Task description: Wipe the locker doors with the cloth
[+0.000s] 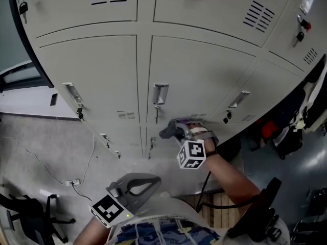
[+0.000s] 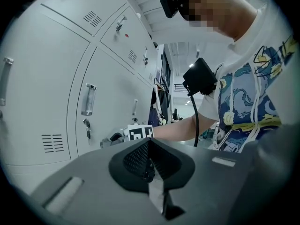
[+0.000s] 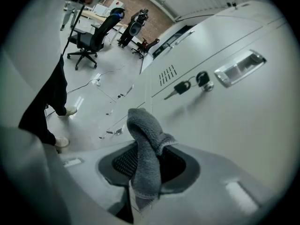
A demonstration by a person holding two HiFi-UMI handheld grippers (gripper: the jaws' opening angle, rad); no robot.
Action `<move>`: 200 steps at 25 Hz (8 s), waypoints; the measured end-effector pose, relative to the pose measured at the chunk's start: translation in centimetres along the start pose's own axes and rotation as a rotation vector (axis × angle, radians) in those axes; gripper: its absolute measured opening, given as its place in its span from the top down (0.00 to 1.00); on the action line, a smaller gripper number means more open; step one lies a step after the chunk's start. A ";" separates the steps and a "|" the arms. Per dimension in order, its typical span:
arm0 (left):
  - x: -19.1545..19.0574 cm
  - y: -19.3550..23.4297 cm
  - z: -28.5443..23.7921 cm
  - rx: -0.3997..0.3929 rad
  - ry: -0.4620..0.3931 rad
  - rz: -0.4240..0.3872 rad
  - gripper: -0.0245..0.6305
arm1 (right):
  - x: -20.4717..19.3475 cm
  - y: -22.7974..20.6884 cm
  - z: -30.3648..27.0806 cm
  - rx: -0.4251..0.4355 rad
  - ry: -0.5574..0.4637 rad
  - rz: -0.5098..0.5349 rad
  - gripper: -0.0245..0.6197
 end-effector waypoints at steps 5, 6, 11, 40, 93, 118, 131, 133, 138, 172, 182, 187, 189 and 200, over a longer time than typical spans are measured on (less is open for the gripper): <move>1.0 0.7 0.6 -0.005 -0.038 0.002 0.96 | 2.8 -4.1 7.6 -0.104 -0.074 -0.047 0.78; 1.1 0.9 0.6 -0.001 -0.047 0.012 0.96 | 3.5 -5.7 9.5 -0.149 -0.092 -0.051 0.78; 1.5 0.7 0.1 -0.047 -0.040 -0.015 0.96 | 7.5 -13.4 18.2 -0.388 -0.177 -0.026 0.78; 1.7 -0.4 -0.5 -0.011 -0.053 -0.025 0.96 | 7.4 -13.4 13.7 -0.388 -0.123 0.053 0.78; 1.1 -0.8 1.2 0.016 -0.048 -0.027 0.96 | 12.5 -20.7 24.7 -0.557 -0.225 0.037 0.78; 0.2 -0.2 2.2 0.043 -0.063 0.013 0.96 | 9.0 -13.4 12.6 -0.318 -0.124 -0.005 0.78; 0.0 -0.1 2.4 0.046 -0.059 0.016 0.96 | 7.7 -9.6 7.5 -0.192 -0.044 0.007 0.79; 0.1 -0.2 2.4 0.042 -0.059 0.014 0.96 | 7.7 -9.5 7.2 -0.181 -0.044 0.004 0.79; 0.1 -0.3 2.5 0.034 -0.053 0.005 0.96 | 8.2 -9.6 8.7 -0.127 -0.059 -0.014 0.78; 0.1 0.6 2.8 0.066 -0.053 0.031 0.96 | 16.5 -17.9 15.9 -0.434 -0.205 0.096 0.78; 0.1 1.0 2.4 0.076 -0.051 0.034 0.96 | 15.9 -15.6 13.3 -0.450 -0.145 0.152 0.78; 0.0 0.7 2.2 0.071 -0.051 0.033 0.96 | 15.4 -13.7 11.4 -0.444 -0.086 0.206 0.78; -0.1 0.8 2.3 0.069 -0.049 0.023 0.96 | 15.0 -12.8 10.0 -0.396 -0.099 0.191 0.78; -0.3 0.8 2.8 0.074 -0.050 0.027 0.96 | 14.0 -9.7 6.1 -0.153 -0.152 0.054 0.78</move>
Point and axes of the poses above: the fingertips, and each gripper's own axes: z backward along the fingers, y to its left, x out of its top, the point moved 2 cm from there along z, backward along the fingers, and after that the axes turned 7 degrees about x, right-handed, at the moved point
